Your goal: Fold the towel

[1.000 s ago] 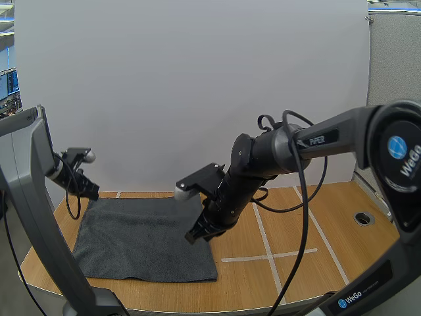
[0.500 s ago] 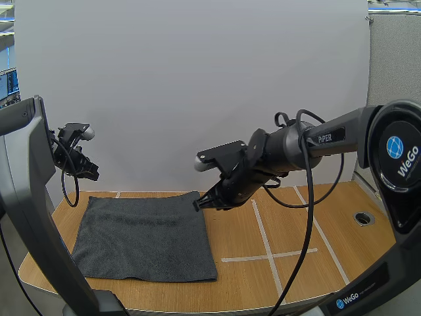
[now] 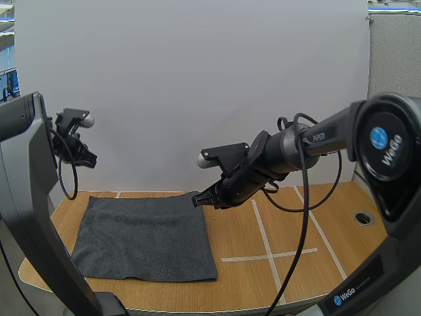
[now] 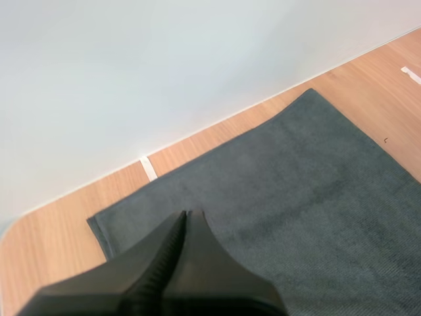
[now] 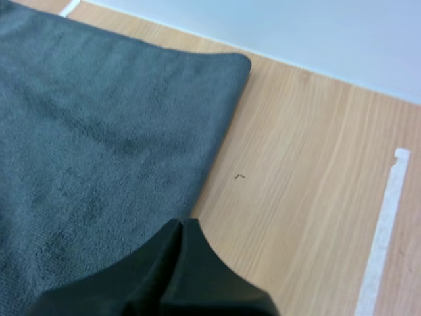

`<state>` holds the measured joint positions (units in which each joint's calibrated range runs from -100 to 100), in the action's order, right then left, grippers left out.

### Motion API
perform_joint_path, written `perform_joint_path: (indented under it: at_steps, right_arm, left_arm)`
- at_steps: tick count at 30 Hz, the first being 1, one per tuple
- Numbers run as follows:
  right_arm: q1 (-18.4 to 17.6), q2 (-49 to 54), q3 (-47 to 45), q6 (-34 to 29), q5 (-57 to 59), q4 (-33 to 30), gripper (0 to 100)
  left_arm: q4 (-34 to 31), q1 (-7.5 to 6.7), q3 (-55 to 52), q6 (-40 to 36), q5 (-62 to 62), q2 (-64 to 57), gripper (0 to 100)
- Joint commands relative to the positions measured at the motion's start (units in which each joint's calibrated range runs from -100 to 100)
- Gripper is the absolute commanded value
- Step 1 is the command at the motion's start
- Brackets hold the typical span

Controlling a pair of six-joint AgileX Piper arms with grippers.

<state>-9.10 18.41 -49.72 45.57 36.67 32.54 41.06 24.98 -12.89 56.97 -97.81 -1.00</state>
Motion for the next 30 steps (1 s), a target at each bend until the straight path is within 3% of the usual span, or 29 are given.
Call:
perform_joint_path:
  at_steps: [1, 4, 9, 11, 21, 27, 30]
  right_arm:
    - [0.8, -2.7, 0.3, 0.7, 0.2, -0.2, 0]
    - [1.8, -2.8, 0.3, 2.5, 0.2, 0.3, 0]
    - [3.4, -2.8, 0.3, 2.9, 0.7, 0.3, 0]
    - [3.6, -2.7, 0.3, 2.9, 1.8, 0.3, 0]
    - [3.6, -2.7, 0.3, 2.9, 4.7, 2.4, 0]
    - [3.6, -2.7, 0.3, 2.9, 4.8, 2.7, 0]
    - [3.6, -2.7, 0.3, 2.9, 4.6, 2.7, 0]
  left_arm:
    - [0.8, -1.32, 0.3, -0.5, -0.8, -4.3, 0]
    - [0.3, -3.40, 0.3, -0.5, -0.8, -5.9, 0]
    - [0.4, -8.21, 0.3, -0.5, -0.8, -8.3, 0]
    - [0.6, -9.29, 0.3, -0.5, -0.8, -9.6, 0]
    - [0.2, -9.40, 0.3, -0.5, -0.8, -21.5, 0]
    - [0.3, -11.10, 0.3, -0.5, -0.8, -26.7, 0]
    - [0.5, -11.26, 0.3, -0.5, -0.8, -28.5, 0]
